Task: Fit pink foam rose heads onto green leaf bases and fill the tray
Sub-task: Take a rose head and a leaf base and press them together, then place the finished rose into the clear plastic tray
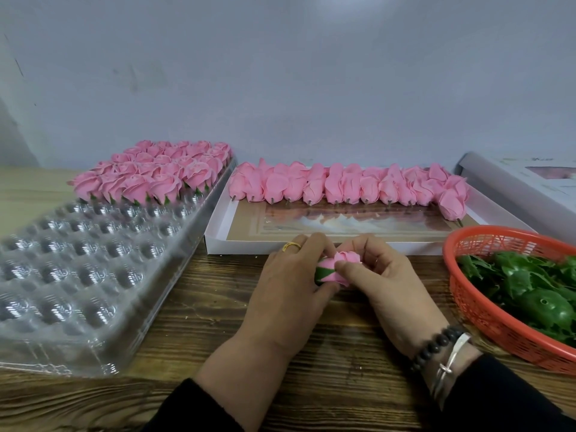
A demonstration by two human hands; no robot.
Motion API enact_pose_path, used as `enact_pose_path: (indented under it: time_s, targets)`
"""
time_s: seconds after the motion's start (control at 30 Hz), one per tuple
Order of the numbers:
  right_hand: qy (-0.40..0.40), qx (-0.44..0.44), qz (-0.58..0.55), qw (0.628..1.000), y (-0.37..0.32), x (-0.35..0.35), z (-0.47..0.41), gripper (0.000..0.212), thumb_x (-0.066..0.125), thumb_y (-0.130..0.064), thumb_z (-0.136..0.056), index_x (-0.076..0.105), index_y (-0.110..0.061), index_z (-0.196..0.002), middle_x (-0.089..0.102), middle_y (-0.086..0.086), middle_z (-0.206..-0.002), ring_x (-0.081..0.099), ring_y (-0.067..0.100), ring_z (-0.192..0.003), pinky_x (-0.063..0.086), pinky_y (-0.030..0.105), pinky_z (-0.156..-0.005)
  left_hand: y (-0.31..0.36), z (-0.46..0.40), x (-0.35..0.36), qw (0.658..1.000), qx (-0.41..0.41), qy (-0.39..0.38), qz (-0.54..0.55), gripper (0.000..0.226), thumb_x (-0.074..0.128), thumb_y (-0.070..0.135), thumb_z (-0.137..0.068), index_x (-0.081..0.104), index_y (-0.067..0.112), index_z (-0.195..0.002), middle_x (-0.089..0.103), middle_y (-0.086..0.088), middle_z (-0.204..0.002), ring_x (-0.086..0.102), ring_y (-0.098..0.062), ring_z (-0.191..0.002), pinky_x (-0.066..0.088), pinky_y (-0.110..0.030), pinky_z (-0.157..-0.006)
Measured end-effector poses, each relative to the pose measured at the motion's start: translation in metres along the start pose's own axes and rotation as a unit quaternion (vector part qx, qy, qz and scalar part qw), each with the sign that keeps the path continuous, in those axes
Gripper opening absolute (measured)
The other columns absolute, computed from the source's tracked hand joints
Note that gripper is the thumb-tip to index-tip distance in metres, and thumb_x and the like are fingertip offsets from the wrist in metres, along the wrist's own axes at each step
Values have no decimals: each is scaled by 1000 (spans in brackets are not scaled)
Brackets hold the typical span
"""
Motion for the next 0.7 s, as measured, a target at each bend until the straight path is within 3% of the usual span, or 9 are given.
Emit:
enact_pose_path:
  time_s: [0.13, 0.27, 0.4, 0.53, 0.63, 0.7]
  targets:
    - [2, -3, 16, 1000, 0, 1, -1, 9, 60, 5, -81, 61, -4, -84, 61, 15, -81, 55, 20, -76, 45, 33, -75, -2, -1, 1, 999, -10, -4, 31, 22, 68, 13, -78, 52, 19, -91, 54, 9, -89, 48, -5, -82, 38, -15, -69]
    - [4, -2, 31, 1000, 0, 2, -3, 6, 60, 5, -82, 60, 0, -86, 63, 23, -86, 56, 22, -78, 46, 35, -76, -7, -2, 3, 997, -22, -17, 78, 18, 68, 10, -78, 54, 15, -88, 60, 2, -85, 54, -12, -78, 45, -25, -67]
    - [0, -13, 54, 998, -1, 4, -5, 7, 60, 4, -82, 59, -3, -81, 63, 20, -84, 57, 19, -76, 47, 26, -70, -12, -3, 4, 995, -35, 0, 96, 20, 70, 9, -76, 53, 16, -84, 60, 3, -79, 51, -9, -73, 39, -16, -61]
    - [-6, -23, 71, 997, 1, 5, -6, 6, 61, 2, -82, 59, -4, -80, 64, 21, -84, 58, 18, -74, 48, 23, -68, -16, -4, 5, 991, -40, 4, 130, 23, 69, 5, -75, 50, 17, -81, 59, 2, -74, 50, -10, -70, 42, -22, -62]
    - [-16, -31, 62, 997, 0, 5, -6, 6, 67, -10, -80, 63, -9, -84, 69, 18, -86, 63, 17, -76, 51, 24, -71, -18, -4, 2, 989, -35, 3, 143, 23, 69, 7, -75, 50, 19, -82, 59, 1, -75, 53, -12, -71, 45, -26, -64]
    - [-7, -38, 38, 999, -1, 5, -5, 24, 67, -29, -74, 65, -13, -91, 70, 4, -77, 63, 8, -71, 51, 19, -68, -19, -6, -2, 984, -40, 19, 171, 24, 70, 9, -74, 50, 19, -82, 61, -3, -76, 56, -18, -72, 47, -33, -66]
Point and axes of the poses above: each hand's wrist, its own z-axis away from the middle knuckle, its own x-axis out of the palm, y = z × x, the point moved 2 cm from there along -z, towards the middle knuckle
